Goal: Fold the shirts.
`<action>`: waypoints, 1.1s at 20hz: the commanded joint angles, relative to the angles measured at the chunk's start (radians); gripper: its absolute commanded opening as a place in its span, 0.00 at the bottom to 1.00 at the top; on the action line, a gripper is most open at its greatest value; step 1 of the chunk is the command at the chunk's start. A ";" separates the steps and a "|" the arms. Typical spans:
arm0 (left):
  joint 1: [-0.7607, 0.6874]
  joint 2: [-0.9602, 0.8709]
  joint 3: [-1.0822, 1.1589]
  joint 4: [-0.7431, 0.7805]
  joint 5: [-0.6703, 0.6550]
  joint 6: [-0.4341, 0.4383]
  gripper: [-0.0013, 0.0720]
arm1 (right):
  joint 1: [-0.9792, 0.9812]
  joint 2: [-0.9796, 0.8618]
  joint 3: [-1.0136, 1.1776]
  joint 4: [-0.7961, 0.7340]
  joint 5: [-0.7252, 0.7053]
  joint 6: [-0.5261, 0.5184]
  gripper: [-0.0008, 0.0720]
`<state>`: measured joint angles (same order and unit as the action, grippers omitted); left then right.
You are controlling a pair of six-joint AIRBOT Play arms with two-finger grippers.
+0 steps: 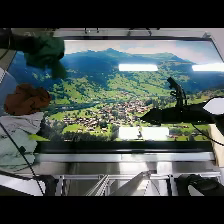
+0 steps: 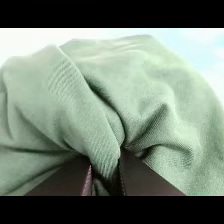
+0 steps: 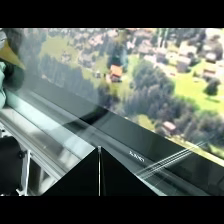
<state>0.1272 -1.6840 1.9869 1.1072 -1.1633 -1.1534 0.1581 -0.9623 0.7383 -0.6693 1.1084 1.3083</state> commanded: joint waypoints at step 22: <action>-0.077 0.046 -0.710 -0.219 -0.025 -0.066 0.48 | 0.138 -0.552 0.089 0.422 -0.211 -0.376 0.64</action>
<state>0.0425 -1.5177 1.2900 0.9165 -1.2472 -1.2308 0.2184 -1.3510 0.7765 -0.4248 0.9607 1.0428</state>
